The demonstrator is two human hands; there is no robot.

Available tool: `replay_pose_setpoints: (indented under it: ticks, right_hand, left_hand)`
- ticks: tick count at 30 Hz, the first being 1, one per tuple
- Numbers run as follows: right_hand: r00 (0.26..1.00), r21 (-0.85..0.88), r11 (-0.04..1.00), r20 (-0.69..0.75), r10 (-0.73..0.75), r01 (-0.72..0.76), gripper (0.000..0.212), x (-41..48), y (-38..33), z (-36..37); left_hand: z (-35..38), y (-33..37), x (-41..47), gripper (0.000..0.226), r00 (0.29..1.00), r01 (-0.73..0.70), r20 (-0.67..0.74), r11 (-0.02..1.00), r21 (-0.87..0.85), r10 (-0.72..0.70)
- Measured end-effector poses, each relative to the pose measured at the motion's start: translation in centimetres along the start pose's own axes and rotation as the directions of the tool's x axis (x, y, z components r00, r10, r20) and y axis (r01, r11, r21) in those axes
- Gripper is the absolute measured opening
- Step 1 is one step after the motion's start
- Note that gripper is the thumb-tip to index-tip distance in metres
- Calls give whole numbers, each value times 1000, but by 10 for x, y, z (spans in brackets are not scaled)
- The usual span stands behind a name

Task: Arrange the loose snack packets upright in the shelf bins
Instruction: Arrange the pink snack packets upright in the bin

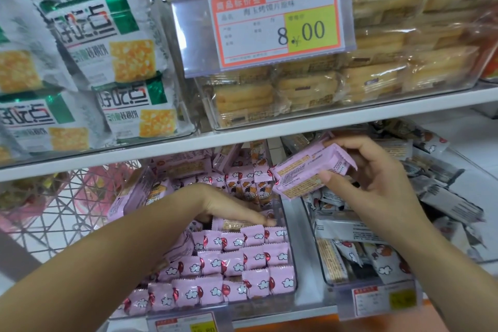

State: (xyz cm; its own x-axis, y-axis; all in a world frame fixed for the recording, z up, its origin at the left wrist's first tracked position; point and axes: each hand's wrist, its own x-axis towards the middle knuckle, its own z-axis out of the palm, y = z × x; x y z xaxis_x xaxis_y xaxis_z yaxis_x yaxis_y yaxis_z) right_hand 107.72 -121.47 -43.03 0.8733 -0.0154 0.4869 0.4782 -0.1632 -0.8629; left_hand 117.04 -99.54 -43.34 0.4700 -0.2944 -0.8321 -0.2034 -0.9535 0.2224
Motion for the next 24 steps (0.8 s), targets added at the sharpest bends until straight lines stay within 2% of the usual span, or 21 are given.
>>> replay_pose_setpoints:
  ticks: [2,4,10,13,17,24]
  right_hand:
    - [1000,-7,1000,0,-1,1,29,0,0,0]
    - [1000,-12,1000,-1,-1,1,29,0,0,1]
    - [1000,-33,999,5,6,-6,29,0,-1,1]
    - [1000,-35,999,6,2,-2,28,0,-1,1]
    - [1000,-33,999,13,6,-5,28,-1,-2,1]
    - [1000,-40,999,11,1,0,30,-2,-4,0]
  left_hand:
    - [0,-2,1,105,1000,14,0,1000,-7,-14]
    - [1,-3,1,107,1000,18,-4,1000,-17,-18]
    - [-6,0,-8,73,994,-68,-81,997,42,71]
    - [-10,-3,-14,74,995,-70,-75,997,-26,68]
    - [-9,-2,-16,63,994,-74,-84,997,-22,72]
    - [-8,0,-20,61,996,-35,-90,996,-82,28]
